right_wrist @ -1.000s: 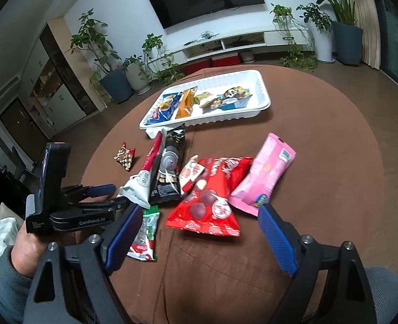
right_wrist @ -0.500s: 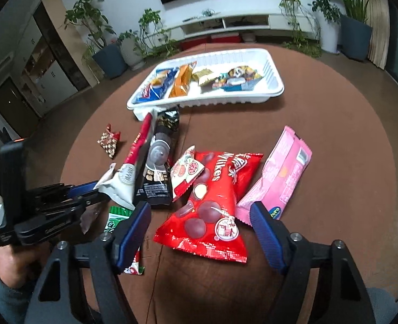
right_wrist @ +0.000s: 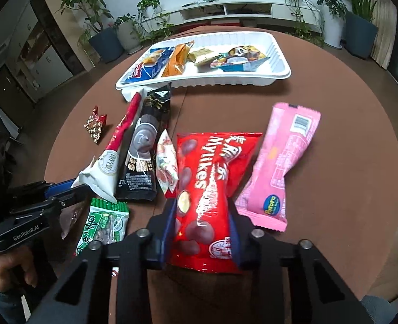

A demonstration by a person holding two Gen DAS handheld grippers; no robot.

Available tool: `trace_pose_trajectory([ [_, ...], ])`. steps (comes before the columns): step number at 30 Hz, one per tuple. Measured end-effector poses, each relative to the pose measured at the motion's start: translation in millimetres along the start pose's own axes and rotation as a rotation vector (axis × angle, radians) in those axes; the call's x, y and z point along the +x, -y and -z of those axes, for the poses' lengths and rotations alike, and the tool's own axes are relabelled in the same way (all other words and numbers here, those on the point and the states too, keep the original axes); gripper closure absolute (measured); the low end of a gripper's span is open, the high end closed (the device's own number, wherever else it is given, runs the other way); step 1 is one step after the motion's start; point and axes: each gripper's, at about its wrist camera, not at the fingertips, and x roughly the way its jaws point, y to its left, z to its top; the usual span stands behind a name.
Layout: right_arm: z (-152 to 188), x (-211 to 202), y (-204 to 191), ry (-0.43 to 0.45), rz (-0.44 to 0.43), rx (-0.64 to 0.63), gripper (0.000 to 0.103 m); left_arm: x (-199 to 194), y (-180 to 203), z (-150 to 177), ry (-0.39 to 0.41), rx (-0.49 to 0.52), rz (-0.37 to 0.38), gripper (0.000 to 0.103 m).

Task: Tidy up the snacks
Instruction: 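Lift the white packet with the left gripper while the right grasps the red Mylikes bag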

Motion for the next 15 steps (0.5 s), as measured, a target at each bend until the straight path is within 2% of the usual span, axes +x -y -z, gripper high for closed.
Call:
trace_pose_trajectory([
  [10,7,-10,1,0.022,-0.025,0.016,0.076,-5,-2,3,0.011,-0.025,0.030,0.082],
  [15,10,-28,3,0.060,-0.054,0.046,0.077,-11,-4,4,0.025,-0.039,0.050,0.082],
])
